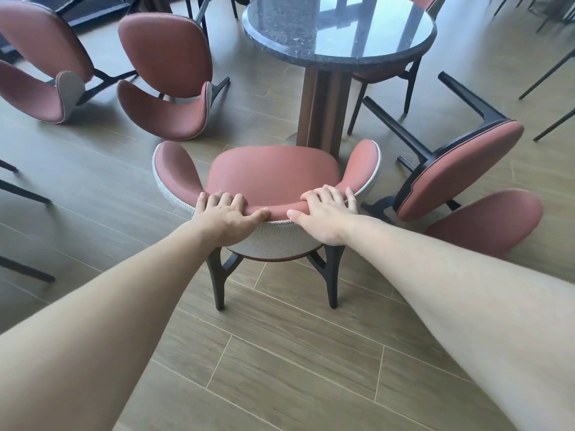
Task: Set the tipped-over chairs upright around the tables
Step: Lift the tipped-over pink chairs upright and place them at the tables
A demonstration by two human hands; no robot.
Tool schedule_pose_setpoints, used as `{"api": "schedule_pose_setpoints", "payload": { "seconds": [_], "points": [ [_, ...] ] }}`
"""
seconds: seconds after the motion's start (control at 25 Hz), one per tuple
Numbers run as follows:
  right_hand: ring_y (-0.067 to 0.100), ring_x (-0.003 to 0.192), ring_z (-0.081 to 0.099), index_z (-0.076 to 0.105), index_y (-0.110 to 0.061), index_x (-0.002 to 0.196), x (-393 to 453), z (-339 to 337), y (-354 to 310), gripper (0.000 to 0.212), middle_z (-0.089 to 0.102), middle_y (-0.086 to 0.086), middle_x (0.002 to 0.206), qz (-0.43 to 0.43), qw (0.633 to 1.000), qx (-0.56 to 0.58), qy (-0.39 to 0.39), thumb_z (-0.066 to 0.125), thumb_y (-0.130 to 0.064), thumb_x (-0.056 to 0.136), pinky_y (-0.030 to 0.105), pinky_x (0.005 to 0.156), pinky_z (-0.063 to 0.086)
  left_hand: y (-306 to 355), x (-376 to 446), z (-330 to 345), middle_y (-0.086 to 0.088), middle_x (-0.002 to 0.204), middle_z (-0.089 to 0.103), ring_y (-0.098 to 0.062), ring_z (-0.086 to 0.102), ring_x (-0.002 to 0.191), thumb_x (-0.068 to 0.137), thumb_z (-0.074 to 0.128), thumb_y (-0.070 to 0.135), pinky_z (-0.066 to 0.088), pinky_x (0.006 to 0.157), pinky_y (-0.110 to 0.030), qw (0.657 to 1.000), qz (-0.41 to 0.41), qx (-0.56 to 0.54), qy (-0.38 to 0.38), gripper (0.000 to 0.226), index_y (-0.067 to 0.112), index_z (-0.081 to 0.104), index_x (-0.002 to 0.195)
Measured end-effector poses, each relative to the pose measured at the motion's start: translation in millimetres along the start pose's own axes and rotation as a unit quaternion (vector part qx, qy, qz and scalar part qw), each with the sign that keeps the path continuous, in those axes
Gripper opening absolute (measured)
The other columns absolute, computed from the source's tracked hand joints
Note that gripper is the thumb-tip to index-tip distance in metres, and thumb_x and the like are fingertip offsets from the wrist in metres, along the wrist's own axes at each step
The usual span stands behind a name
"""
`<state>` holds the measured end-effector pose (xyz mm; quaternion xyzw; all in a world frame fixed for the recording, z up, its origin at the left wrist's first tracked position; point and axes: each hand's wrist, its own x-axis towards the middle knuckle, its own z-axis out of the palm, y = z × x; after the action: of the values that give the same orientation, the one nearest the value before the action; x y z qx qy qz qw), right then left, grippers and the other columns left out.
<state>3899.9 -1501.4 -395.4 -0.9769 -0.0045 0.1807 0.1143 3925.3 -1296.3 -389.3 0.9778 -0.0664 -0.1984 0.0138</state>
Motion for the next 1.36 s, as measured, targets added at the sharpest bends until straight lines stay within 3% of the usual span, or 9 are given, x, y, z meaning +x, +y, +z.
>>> {"api": "schedule_pose_setpoints", "payload": {
  "seconds": [0.28, 0.44, 0.52, 0.6, 0.68, 0.8, 0.88, 1.04, 1.36],
  "points": [
    [0.017, 0.152, -0.005, 0.025, -0.025, 0.152, -2.6, -2.2, 0.1, 0.073, 0.017, 0.001, 0.163, 0.000, 1.000, 0.008, -0.011, 0.022, -0.067, 0.093, 0.051, 0.117, -0.015, 3.7, 6.3, -9.8, -0.003, 0.158, 0.030, -0.019, 0.005, 0.153, 0.091, 0.024, 0.074, -0.003, 0.121, -0.044, 0.997, -0.028, -0.028, -0.067, 0.075, 0.025, 0.035, 0.147],
    [0.017, 0.152, -0.004, 0.016, -0.020, 0.156, -5.6, -7.5, -3.2, 0.076, 0.014, 0.002, 0.164, -0.012, 1.000, 0.018, -0.014, 0.025, -0.064, 0.095, 0.050, 0.118, -0.014, 1.2, -9.3, 0.8, -0.006, 0.150, 0.037, -0.026, 0.014, 0.149, 0.095, 0.020, 0.063, 0.007, 0.119, -0.048, 0.998, 0.017, 0.053, 0.016, 0.055, 0.036, 0.035, 0.140],
    [0.019, 0.152, 0.003, 0.015, -0.016, 0.156, -12.8, -13.6, 1.7, 0.075, 0.018, 0.005, 0.163, -0.040, 0.998, 0.040, 0.002, 0.035, -0.057, 0.096, 0.048, 0.121, -0.008, 9.6, -19.2, 2.9, -0.009, 0.153, 0.035, -0.027, 0.019, 0.148, 0.094, 0.026, 0.062, 0.011, 0.119, -0.049, 0.997, -0.017, -0.010, 0.080, 0.061, 0.025, 0.043, 0.140],
    [0.023, 0.147, 0.022, 0.024, -0.015, 0.153, -27.9, -23.8, 22.1, 0.069, 0.032, 0.006, 0.156, -0.085, 0.992, 0.081, 0.047, 0.048, -0.042, 0.094, 0.046, 0.122, 0.006, 33.7, -20.6, -4.2, -0.011, 0.163, 0.017, -0.031, 0.020, 0.148, 0.093, 0.046, 0.052, 0.013, 0.120, -0.049, 0.978, -0.036, -0.104, 0.174, 0.058, 0.016, 0.046, 0.139],
    [0.024, 0.134, 0.040, 0.037, -0.018, 0.146, -40.7, -37.1, 56.4, 0.059, 0.045, 0.004, 0.145, -0.115, 0.979, 0.132, 0.102, 0.052, -0.031, 0.091, 0.044, 0.117, 0.024, 73.0, -15.7, -14.8, -0.010, 0.165, 0.005, -0.033, 0.019, 0.148, 0.091, 0.060, 0.036, 0.017, 0.120, -0.048, 0.952, 0.031, -0.164, 0.256, 0.055, 0.014, 0.044, 0.139],
    [0.023, 0.122, 0.052, 0.051, -0.022, 0.134, -56.1, -57.3, 125.9, 0.046, 0.053, 0.003, 0.132, -0.059, 0.957, 0.242, 0.151, 0.055, -0.026, 0.089, 0.041, 0.104, 0.041, 161.0, -12.7, -25.2, -0.009, 0.164, 0.004, -0.030, 0.017, 0.150, 0.092, 0.060, 0.027, 0.026, 0.118, -0.045, 0.923, 0.130, -0.254, 0.260, 0.052, 0.013, 0.043, 0.138],
    [0.020, 0.116, 0.056, 0.054, -0.024, 0.128, -66.8, -64.8, 179.3, 0.041, 0.056, 0.001, 0.126, -0.007, 0.947, 0.272, 0.172, 0.056, -0.027, 0.088, 0.038, 0.100, 0.044, 225.9, -12.9, -23.9, -0.010, 0.163, 0.006, -0.029, 0.017, 0.150, 0.092, 0.058, 0.024, 0.026, 0.116, -0.044, 0.909, 0.177, -0.282, 0.250, 0.051, 0.013, 0.042, 0.139],
    [0.022, 0.104, 0.058, 0.059, -0.023, 0.121, -86.2, -74.4, 278.6, 0.035, 0.060, 0.002, 0.116, 0.051, 0.936, 0.294, 0.187, 0.057, -0.025, 0.086, 0.031, 0.089, 0.045, 348.2, -11.7, -11.9, -0.014, 0.163, 0.013, -0.033, 0.023, 0.148, 0.089, 0.063, 0.020, 0.027, 0.118, -0.046, 0.907, 0.285, -0.199, 0.239, 0.053, 0.011, 0.044, 0.138],
    [0.024, 0.107, 0.056, 0.058, -0.023, 0.119, -163.6, -129.3, 503.6, 0.032, 0.052, -0.001, 0.109, 0.086, 0.981, 0.141, 0.103, 0.052, -0.022, 0.088, 0.038, 0.093, 0.047, 559.7, 8.2, 19.3, -0.010, 0.165, 0.009, -0.038, 0.026, 0.144, 0.086, 0.052, 0.042, 0.028, 0.115, -0.048, 0.941, 0.300, -0.112, 0.108, 0.065, 0.019, 0.037, 0.146]
  ]
}}
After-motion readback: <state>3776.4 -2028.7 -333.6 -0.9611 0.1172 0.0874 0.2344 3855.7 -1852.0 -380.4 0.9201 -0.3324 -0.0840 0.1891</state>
